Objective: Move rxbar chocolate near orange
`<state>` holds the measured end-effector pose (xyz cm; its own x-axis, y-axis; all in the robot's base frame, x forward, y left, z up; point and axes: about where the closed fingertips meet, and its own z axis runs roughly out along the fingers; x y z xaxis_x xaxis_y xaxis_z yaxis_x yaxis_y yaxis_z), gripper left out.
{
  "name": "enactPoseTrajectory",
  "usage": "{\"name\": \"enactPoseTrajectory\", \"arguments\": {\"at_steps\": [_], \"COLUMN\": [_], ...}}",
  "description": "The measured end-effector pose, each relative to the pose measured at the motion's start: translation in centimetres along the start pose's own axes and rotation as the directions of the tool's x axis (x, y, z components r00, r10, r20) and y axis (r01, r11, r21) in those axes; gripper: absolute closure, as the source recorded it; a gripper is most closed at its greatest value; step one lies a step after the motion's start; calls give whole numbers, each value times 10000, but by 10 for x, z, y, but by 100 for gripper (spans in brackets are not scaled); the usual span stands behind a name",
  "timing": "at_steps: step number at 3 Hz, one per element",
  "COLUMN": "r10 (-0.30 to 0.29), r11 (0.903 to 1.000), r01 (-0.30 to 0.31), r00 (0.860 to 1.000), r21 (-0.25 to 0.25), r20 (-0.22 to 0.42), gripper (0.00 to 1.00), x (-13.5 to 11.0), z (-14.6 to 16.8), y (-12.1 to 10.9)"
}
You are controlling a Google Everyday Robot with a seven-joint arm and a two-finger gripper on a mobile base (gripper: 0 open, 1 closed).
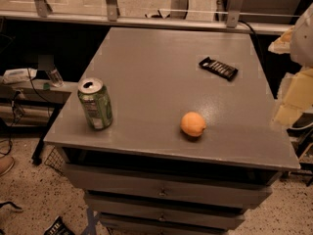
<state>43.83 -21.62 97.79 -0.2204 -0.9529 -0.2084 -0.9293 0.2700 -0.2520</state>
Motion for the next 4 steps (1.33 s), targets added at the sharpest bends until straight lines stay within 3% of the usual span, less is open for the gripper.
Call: {"name": "enactPoseTrajectory", "arguments": {"at_steps": [1,2,3,4], "r10": [8,779,1930,3374], "r11": [10000,9968,9791,9276], "r01": [-8,-789,-2000,-3643], "r00": [10000,9953,9713,9119], "r21": [4,143,374,822], "r20": [7,570,1392,2338], "gripper": [0,0,0,0], "x": [0,4,13,20], "z": [0,22,57,102], "y": [0,-34,-81,-132]}}
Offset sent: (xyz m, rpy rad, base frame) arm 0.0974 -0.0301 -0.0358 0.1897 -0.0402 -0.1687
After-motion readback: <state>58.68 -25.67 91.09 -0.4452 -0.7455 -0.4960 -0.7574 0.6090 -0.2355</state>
